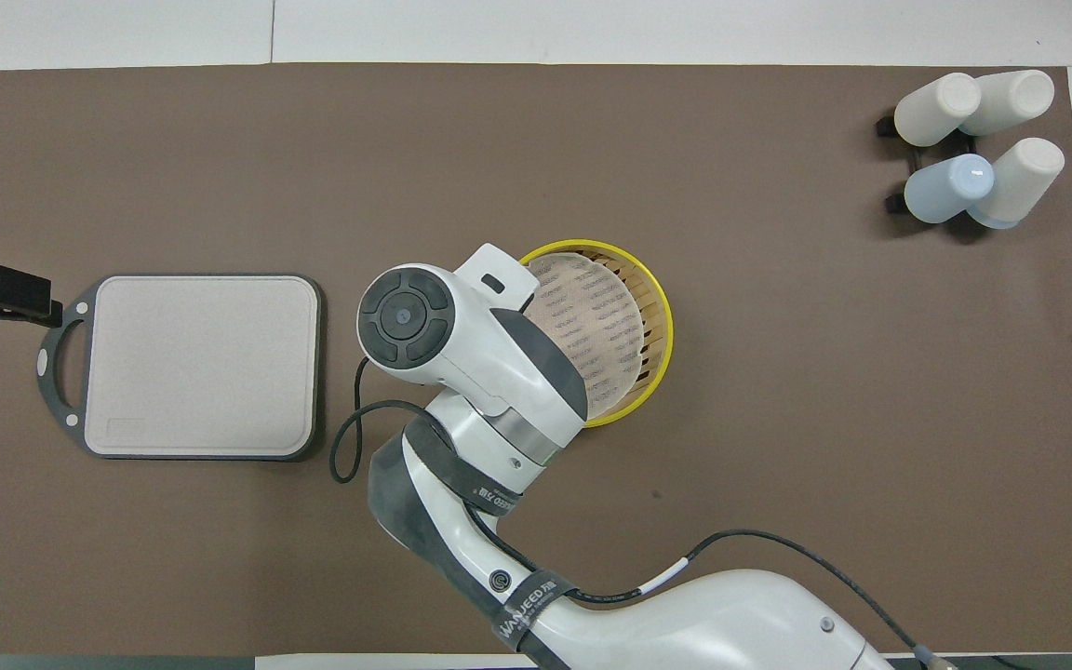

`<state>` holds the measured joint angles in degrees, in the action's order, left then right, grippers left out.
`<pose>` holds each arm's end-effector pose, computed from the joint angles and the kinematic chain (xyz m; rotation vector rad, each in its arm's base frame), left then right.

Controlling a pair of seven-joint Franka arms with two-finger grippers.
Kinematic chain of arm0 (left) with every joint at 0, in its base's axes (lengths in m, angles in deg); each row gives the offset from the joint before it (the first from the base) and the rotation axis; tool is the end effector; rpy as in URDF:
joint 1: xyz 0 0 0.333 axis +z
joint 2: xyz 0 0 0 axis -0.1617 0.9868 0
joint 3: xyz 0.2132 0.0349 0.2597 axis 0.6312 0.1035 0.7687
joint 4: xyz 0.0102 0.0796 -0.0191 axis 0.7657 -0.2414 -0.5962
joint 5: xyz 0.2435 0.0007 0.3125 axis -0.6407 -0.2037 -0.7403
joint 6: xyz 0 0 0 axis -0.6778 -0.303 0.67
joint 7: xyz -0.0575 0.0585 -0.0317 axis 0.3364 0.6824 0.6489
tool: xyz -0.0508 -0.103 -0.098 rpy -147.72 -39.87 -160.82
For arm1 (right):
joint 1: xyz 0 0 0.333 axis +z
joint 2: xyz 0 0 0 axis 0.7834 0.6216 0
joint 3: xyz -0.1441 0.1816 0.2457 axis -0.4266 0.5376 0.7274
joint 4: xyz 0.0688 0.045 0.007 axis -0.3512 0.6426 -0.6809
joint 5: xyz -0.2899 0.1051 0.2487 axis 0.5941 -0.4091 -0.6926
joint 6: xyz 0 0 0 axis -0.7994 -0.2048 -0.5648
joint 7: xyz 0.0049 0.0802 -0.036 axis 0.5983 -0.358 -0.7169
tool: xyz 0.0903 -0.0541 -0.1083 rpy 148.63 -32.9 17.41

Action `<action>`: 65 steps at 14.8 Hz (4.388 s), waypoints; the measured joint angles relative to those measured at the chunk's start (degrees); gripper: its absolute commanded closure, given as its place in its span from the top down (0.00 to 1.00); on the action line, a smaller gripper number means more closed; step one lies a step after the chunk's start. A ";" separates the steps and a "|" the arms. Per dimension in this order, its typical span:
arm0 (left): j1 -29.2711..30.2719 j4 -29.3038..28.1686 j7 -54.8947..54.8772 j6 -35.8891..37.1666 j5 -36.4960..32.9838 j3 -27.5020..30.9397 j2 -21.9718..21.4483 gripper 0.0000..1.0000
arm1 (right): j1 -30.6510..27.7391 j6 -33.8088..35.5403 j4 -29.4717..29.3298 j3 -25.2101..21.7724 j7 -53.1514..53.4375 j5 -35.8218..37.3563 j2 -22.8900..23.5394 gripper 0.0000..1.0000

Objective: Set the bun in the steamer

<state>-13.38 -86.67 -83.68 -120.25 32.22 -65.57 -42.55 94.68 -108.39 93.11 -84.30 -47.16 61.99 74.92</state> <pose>0.5331 -0.0072 0.6023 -3.1403 -0.0312 0.0828 0.5433 0.4769 0.3543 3.0686 0.0956 0.0667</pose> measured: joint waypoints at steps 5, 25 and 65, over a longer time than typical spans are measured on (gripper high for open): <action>0.01 0.00 0.00 0.00 0.00 0.09 0.00 1.00 | -1.11 -1.48 0.13 -0.04 0.25 -3.16 0.00 0.43; 0.00 0.00 0.00 -0.01 0.00 0.00 0.00 1.00 | -27.67 25.98 1.24 -0.65 -29.04 -3.26 -22.09 1.00; -0.06 -0.20 -0.13 -0.05 0.00 -0.14 0.00 1.00 | -41.79 20.41 15.38 -1.15 -42.27 -3.14 -31.95 1.00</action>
<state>-13.43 -86.87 -83.82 -120.30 32.22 -65.71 -42.55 52.90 -87.98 108.49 -85.46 -89.44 58.85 42.97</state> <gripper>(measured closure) 0.000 0.000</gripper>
